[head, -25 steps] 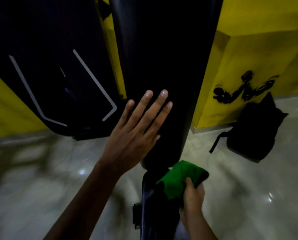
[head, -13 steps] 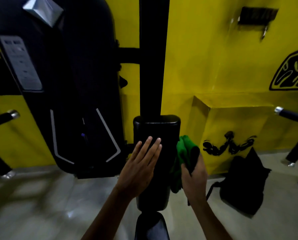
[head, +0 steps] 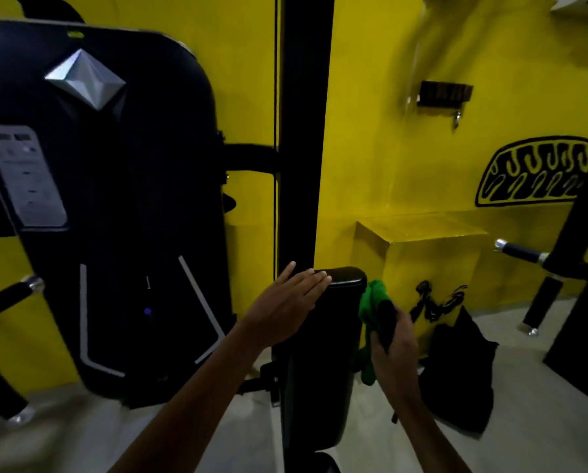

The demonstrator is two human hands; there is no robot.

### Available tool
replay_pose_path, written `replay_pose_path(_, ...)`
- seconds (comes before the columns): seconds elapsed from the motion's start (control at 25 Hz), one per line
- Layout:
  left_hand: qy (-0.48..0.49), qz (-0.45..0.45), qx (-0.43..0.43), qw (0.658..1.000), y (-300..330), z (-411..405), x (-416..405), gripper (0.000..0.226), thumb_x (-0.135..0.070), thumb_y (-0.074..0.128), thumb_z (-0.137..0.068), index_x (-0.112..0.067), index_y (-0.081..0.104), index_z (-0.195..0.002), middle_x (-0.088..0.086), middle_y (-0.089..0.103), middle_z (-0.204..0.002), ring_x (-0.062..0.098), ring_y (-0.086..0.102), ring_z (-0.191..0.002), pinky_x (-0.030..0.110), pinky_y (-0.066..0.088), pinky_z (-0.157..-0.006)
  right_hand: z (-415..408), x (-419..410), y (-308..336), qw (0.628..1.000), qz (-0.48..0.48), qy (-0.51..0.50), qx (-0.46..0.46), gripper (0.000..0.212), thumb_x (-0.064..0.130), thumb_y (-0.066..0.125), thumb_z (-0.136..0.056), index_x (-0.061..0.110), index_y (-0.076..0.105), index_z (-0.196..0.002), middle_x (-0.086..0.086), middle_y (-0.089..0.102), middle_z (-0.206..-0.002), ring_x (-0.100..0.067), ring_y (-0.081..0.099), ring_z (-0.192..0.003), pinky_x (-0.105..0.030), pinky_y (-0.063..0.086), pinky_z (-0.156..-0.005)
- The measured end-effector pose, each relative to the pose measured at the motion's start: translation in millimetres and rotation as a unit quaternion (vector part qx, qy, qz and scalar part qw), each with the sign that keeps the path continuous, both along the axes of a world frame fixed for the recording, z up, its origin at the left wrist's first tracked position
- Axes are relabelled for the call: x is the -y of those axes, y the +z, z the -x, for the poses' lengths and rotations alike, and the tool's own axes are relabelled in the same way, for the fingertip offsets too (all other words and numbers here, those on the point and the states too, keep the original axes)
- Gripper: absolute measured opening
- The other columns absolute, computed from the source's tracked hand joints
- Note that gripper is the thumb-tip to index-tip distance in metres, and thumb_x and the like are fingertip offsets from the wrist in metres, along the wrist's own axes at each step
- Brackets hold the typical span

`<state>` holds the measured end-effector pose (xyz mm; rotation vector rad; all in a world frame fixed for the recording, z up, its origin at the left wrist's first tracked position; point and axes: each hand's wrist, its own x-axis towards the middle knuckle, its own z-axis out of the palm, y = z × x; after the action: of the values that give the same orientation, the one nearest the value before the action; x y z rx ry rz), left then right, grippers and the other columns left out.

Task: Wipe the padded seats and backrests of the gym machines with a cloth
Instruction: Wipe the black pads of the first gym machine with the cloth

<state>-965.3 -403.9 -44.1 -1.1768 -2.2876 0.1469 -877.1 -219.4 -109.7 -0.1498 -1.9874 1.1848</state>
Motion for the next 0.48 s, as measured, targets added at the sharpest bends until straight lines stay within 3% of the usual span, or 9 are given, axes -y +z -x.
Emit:
replay_pose_path(0.08,-0.063,0.006,0.062,0.996,4,14,9,0.053,-0.026,0.031,-0.092,-0.006,0.043,-0.140,0.009,0.048,-0.142,0.024,0.047,-0.130,0.043,0.025,-0.110,4,16,-2,0.999,0.002,-0.049,-0.008,0.052,-0.008,0.058,-0.079,-0.002,0.046,-0.130,-0.020,0.054,-0.123,-0.035,0.052,-0.117,-0.047,0.045,-0.099)
replay_pose_path(0.16,-0.115,0.004,0.106,0.988,3,26,15,0.052,-0.023,0.033,-0.100,-0.011,0.023,-0.150,0.005,0.026,-0.156,0.020,0.025,-0.143,0.037,0.010,-0.116,4,34,-6,0.995,0.001,-0.095,-0.008,0.058,-0.018,0.061,-0.076,-0.003,0.045,-0.130,-0.021,0.052,-0.124,-0.035,0.051,-0.119,-0.042,0.044,-0.101)
replay_pose_path(0.24,-0.162,0.003,0.147,0.976,5,37,23,0.054,-0.020,0.036,-0.102,-0.016,0.014,-0.152,-0.001,0.014,-0.159,0.015,0.013,-0.146,0.035,0.006,-0.118,3,50,-6,0.991,-0.016,-0.130,-0.016,0.060,-0.018,0.062,-0.076,-0.005,0.043,-0.131,-0.024,0.049,-0.127,-0.031,0.047,-0.122,-0.025,0.039,-0.104)
replay_pose_path(0.32,-0.215,-0.006,0.192,0.958,13,50,31,0.053,-0.020,0.039,-0.101,-0.019,0.019,-0.151,-0.004,0.018,-0.158,0.012,0.015,-0.146,0.035,0.007,-0.118,2,66,-6,0.989,-0.045,-0.140,-0.028,0.058,-0.008,0.062,-0.079,-0.004,0.041,-0.134,-0.025,0.045,-0.133,-0.025,0.041,-0.126,-0.011,0.031,-0.106)
replay_pose_path(0.4,-0.251,-0.037,0.261,0.931,21,64,32,0.049,-0.026,0.041,-0.099,-0.020,0.031,-0.148,-0.004,0.030,-0.154,0.011,0.021,-0.143,0.027,0.010,-0.115,2,78,-8,0.985,-0.095,-0.141,-0.029,0.059,0.016,0.056,-0.082,0.010,0.039,-0.138,-0.016,0.039,-0.139,-0.024,0.041,-0.128,-0.016,0.032,-0.107)
replay_pose_path(0.48,-0.274,-0.062,0.296,0.913,20,75,32,0.049,-0.037,0.039,-0.096,-0.023,0.040,-0.143,-0.007,0.038,-0.150,0.009,0.024,-0.141,0.023,0.017,-0.112,3,87,-18,0.979,-0.146,-0.143,-0.016,0.064,0.033,0.053,-0.081,0.030,0.034,-0.142,-0.006,0.031,-0.144,-0.028,0.039,-0.131,-0.034,0.037,-0.104)
